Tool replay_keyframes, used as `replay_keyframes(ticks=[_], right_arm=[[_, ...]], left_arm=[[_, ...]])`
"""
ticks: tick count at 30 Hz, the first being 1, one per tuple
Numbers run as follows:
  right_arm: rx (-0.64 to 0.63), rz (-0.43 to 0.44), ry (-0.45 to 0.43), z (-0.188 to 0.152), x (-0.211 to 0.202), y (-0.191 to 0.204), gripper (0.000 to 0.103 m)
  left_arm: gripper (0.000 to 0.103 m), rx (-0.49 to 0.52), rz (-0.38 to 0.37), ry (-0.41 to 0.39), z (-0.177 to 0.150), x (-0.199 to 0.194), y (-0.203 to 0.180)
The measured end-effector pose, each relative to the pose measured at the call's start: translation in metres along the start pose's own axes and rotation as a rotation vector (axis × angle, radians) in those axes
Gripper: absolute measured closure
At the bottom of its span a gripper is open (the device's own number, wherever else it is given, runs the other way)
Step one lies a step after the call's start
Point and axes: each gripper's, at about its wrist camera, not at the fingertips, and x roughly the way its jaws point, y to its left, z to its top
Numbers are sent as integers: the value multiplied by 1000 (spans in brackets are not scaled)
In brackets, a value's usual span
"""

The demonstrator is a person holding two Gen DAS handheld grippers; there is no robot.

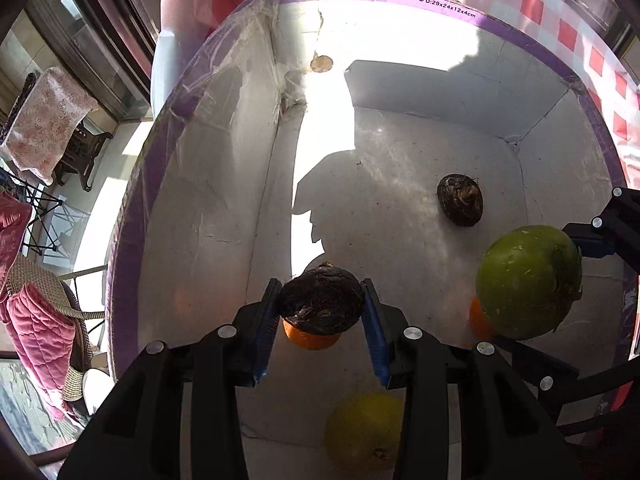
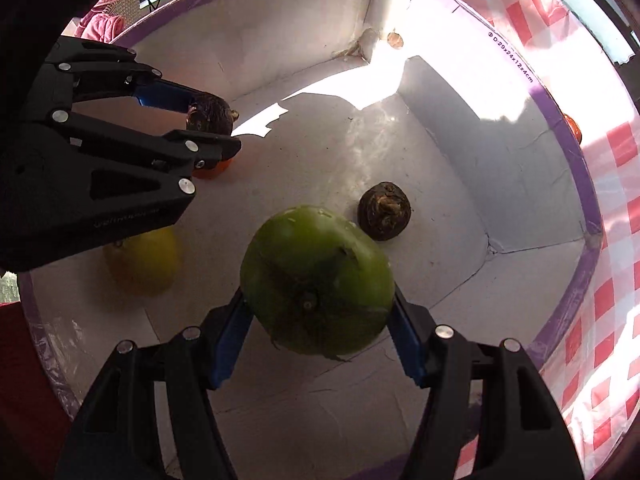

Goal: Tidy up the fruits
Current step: 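Place the dried fruit and green tomato into the box, opening both tools, then grasp a dried fruit with the left tool while the right tool grasps the green apple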

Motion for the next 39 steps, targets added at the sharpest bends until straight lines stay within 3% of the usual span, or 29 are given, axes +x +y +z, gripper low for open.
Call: replay_keyframes(ticks=[4, 6, 9, 12, 14, 16, 19, 21, 25, 29, 33, 37, 39], right_arm=[[0, 2, 11, 2, 2, -1, 43], [5, 8, 23, 1, 4, -3, 57], [15, 2, 18, 0, 4, -5, 57], [42, 9, 9, 0, 3, -11, 54], [65, 24, -1, 1, 2, -17, 44], [67, 39, -11, 2, 0, -18, 34], [56, 47, -24, 4, -2, -19, 28], [36, 31, -23, 3, -2, -19, 27], [20, 17, -66, 3, -12, -25, 27], [13, -20, -151, 9, -31, -41, 27], [66, 13, -283, 9, -60, -66, 27], [165, 102, -449, 8, -97, -101, 27], [243, 131, -531, 4, -115, -128, 27]], left_arm=[[65, 40, 23, 20, 1, 9, -9], [64, 54, 29, 20, -1, 12, -13], [64, 44, 29, 26, -2, 13, -13], [62, 8, 20, 44, -2, 16, -7], [58, -7, 15, 61, 0, 20, -3], [47, 4, 2, 64, 1, 19, -4], [28, 42, -26, 72, 2, 20, -14], [24, 71, -2, 71, 2, 20, -21], [21, 53, 5, 27, 4, 12, -23], [18, -21, 7, -75, 11, -5, -18], [15, -115, 12, -180, 21, -23, -13], [15, -255, -11, -370, 31, -48, -1], [15, -285, -17, -340, 45, -48, -2]])
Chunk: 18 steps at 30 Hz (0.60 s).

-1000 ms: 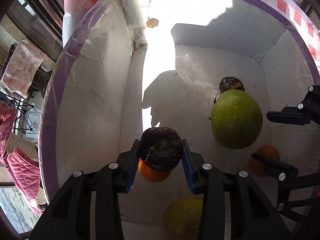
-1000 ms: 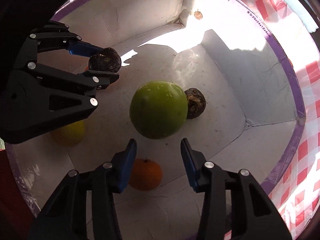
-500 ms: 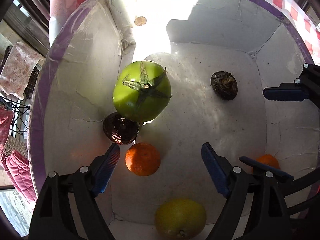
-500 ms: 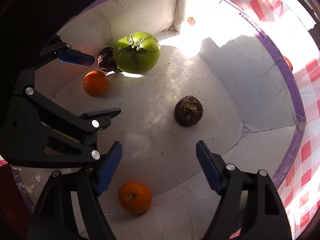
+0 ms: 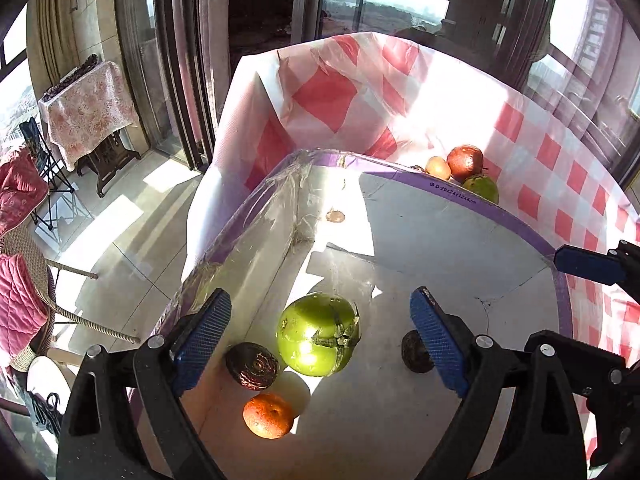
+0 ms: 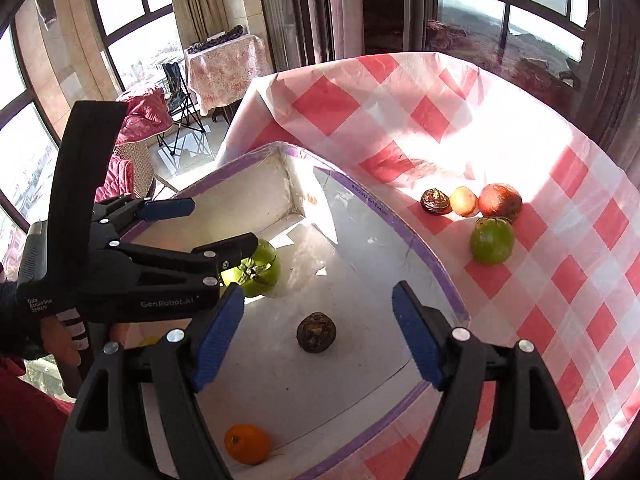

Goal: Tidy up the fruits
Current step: 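Grasp a dried fruit with the left tool while the right tool grasps the green apple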

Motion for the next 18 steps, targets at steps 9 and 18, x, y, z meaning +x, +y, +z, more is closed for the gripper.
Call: replay_keyframes(ticks=[9, 18], right_arm=[[494, -77, -87, 5, -8, -154, 17], [539, -61, 115, -11, 90, -209, 20]], left_arm=[[15, 10, 46, 132, -2, 20, -24], [15, -20, 139, 217, -24, 35, -37]])
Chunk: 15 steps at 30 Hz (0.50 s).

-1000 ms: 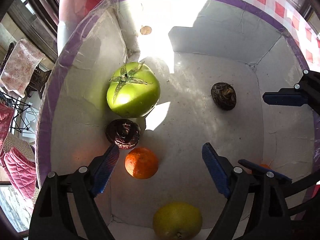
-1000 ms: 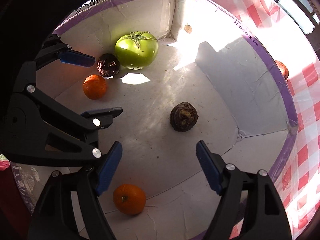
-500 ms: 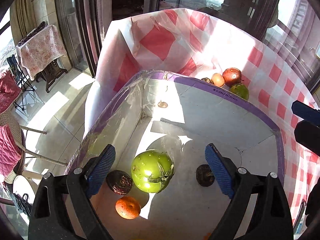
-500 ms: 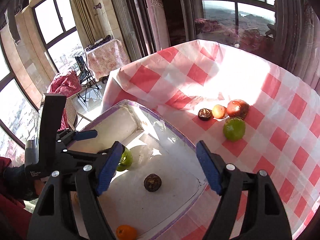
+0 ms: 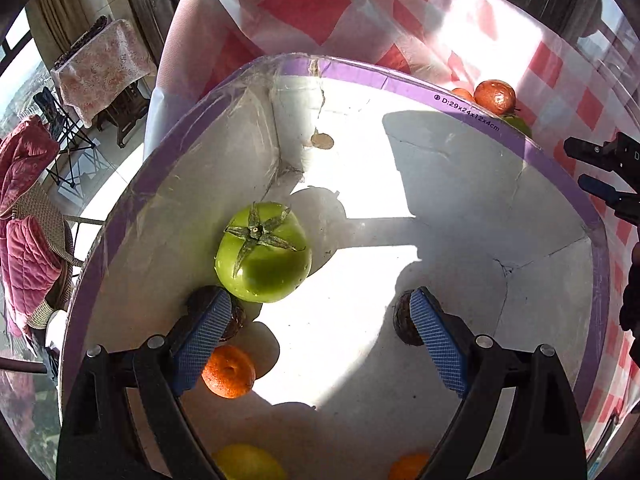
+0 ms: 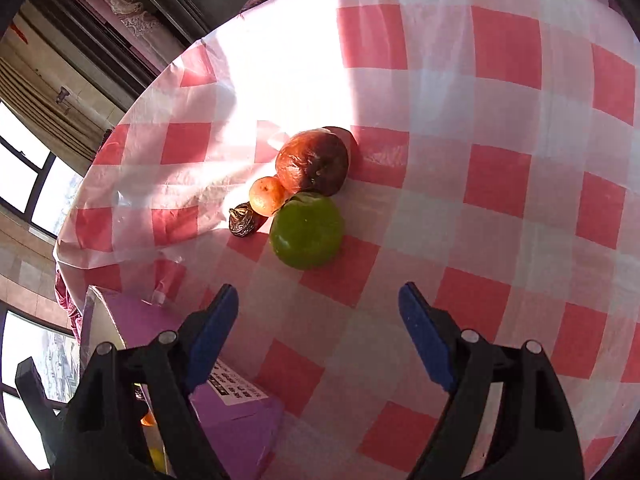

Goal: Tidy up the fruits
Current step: 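Grasp a dried fruit with the left tool while the right tool grasps the green apple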

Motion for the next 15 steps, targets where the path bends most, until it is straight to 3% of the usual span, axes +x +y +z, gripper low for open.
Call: replay_keyframes(ticks=[3, 8, 12, 15], right_arm=[[-105, -21, 16, 8, 29, 20, 20], [-274, -165, 39, 22, 73, 48, 18], [-280, -183, 92, 29, 95, 43, 32], [-305, -161, 67, 25, 95, 37, 43]], left_arm=[[15, 2, 33, 15, 3, 0, -5], [15, -34, 38, -64, 23, -26, -8], [15, -50, -50, -124, 56, -52, -20], [15, -46, -137, -126, 93, -60, -36]])
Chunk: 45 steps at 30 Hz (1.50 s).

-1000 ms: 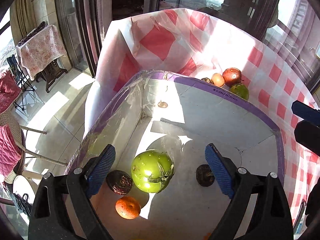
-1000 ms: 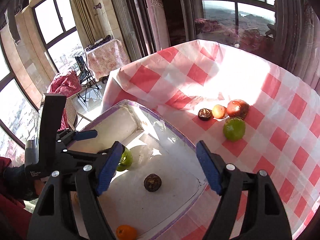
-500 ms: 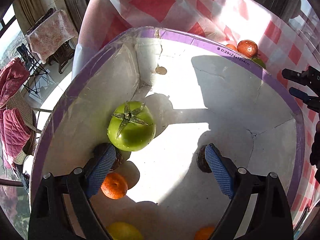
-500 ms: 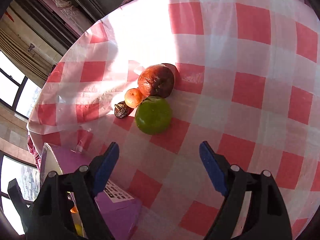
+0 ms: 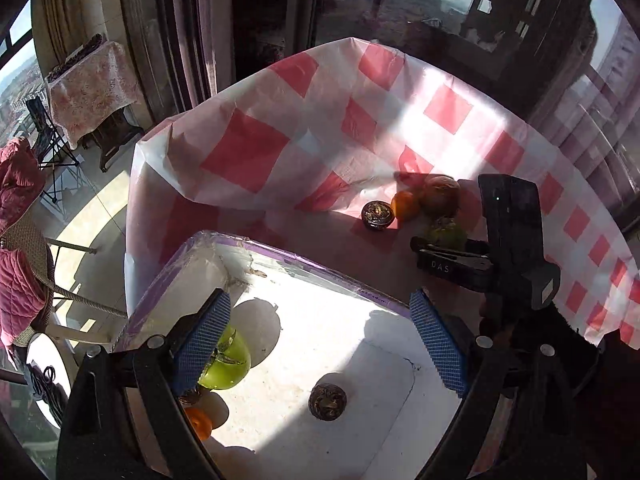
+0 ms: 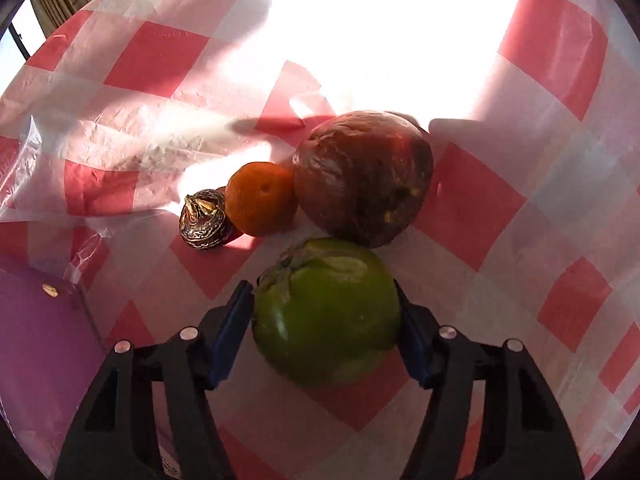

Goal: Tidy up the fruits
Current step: 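Grasp a dried fruit with the left tool while the right tool grasps the green apple, then carry the dried fruit and green apple into the white box and open both tools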

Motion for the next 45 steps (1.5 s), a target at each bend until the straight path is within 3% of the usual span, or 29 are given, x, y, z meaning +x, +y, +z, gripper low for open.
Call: replay_keyframes(ticks=[2, 5, 7, 8, 10, 11, 16, 18, 22, 26, 27, 28, 33, 37, 43, 45], right_arm=[[-2, 36, -15, -5, -1, -5, 43], [4, 54, -31, -19, -5, -14, 43], [22, 63, -35, -32, -11, -20, 43], [32, 67, -35, -39, -13, -23, 43], [53, 70, -37, -55, -18, -29, 43], [62, 74, -38, -63, -20, -31, 43], [80, 82, -33, -94, -31, -34, 43], [99, 86, -31, -104, -33, -37, 43], [121, 82, -30, -120, -35, -35, 43], [128, 68, -31, -116, -37, -30, 43], [128, 63, -31, -115, -39, -31, 43], [127, 56, -32, -120, -49, -40, 43], [154, 35, -21, -129, -58, -43, 43], [220, -1, 0, -141, -65, -46, 43], [349, -28, 20, -176, -85, -52, 43], [390, -35, 24, -188, -94, -54, 43]], left_arm=[[15, 36, -13, 13, 25, 9, -18], [15, 166, 37, 102, 60, 45, -52], [17, 285, 80, 204, 75, 83, -73], [18, 345, 95, 272, 79, 106, -82], [35, 454, 107, 385, 79, 143, -98], [37, 501, 114, 427, 77, 159, -104], [40, 638, 153, 478, 72, 211, -119], [51, 655, 124, 515, 71, 222, -122], [51, 699, 169, 540, 74, 233, -123], [50, 671, 106, 543, 85, 232, -113], [52, 655, 83, 548, 87, 230, -109], [62, 639, 51, 549, 88, 228, -107], [64, 683, 79, 508, 81, 213, -109], [64, 688, 63, 391, 88, 175, -122], [64, 679, -45, 345, 75, 117, -137], [64, 643, -113, 322, 66, 95, -138]])
